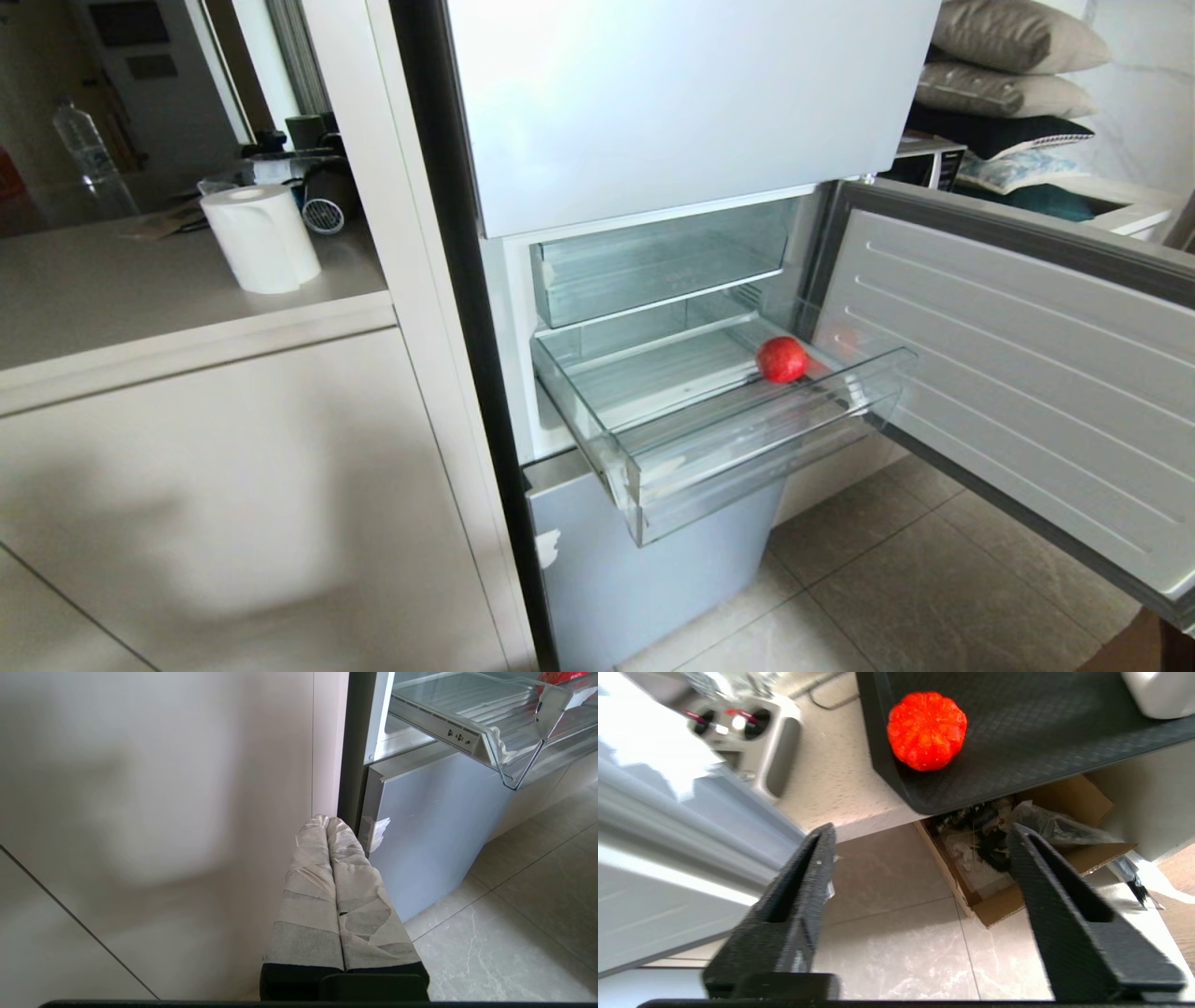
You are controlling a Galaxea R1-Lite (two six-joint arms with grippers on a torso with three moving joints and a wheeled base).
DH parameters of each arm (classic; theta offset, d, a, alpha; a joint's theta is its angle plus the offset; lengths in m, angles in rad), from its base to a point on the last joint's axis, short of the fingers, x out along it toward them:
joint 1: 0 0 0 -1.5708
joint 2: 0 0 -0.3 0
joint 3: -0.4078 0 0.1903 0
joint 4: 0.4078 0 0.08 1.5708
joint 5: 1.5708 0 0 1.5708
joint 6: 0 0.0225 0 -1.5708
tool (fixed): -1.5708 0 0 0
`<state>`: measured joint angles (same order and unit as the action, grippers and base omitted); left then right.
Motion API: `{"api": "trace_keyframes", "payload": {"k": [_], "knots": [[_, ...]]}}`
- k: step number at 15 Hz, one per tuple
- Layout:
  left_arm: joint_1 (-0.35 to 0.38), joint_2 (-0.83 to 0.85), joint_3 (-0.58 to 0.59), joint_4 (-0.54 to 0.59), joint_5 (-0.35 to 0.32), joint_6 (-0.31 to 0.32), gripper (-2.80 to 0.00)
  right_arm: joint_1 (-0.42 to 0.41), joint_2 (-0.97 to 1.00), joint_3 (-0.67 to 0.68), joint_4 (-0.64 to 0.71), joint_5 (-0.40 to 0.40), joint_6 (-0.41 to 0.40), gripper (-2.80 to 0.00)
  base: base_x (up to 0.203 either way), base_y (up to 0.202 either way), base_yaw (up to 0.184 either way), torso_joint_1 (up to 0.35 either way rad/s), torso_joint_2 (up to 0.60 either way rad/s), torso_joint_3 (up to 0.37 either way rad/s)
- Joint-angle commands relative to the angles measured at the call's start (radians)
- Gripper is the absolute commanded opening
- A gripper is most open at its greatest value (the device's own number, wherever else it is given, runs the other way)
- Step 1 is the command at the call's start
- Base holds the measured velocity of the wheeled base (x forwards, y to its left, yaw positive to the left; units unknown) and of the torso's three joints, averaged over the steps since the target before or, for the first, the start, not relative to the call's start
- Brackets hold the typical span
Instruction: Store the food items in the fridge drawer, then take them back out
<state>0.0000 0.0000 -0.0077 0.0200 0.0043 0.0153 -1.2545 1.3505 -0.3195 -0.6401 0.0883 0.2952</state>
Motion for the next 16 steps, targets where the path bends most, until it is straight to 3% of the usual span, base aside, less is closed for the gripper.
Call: {"api": "trace_keyframes", "payload": {"k": [1,6,9,16], "knots": [[0.0,0.002,0.0,0.0,0.0,0.0,-2.8,0.0,0.266,-0.029,-0.111,0.005,-0.021,0.0,0.0,0.0,0.0,0.0,0.0,0.0],[0.0,0.002,0.0,0.0,0.0,0.0,-2.8,0.014,0.562,-0.257,-0.2,0.025,-0.137,0.0,0.0,0.0,0.0,0.0,0.0,0.0],[0.0,0.002,0.0,0.0,0.0,0.0,-2.8,0.086,0.666,-0.361,-0.204,0.034,-0.163,0.0,0.0,0.0,0.0,0.0,0.0,0.0],[0.0,0.002,0.0,0.0,0.0,0.0,-2.8,0.117,0.697,-0.38,-0.205,0.021,-0.166,0.0,0.0,0.0,0.0,0.0,0.0,0.0]]}}
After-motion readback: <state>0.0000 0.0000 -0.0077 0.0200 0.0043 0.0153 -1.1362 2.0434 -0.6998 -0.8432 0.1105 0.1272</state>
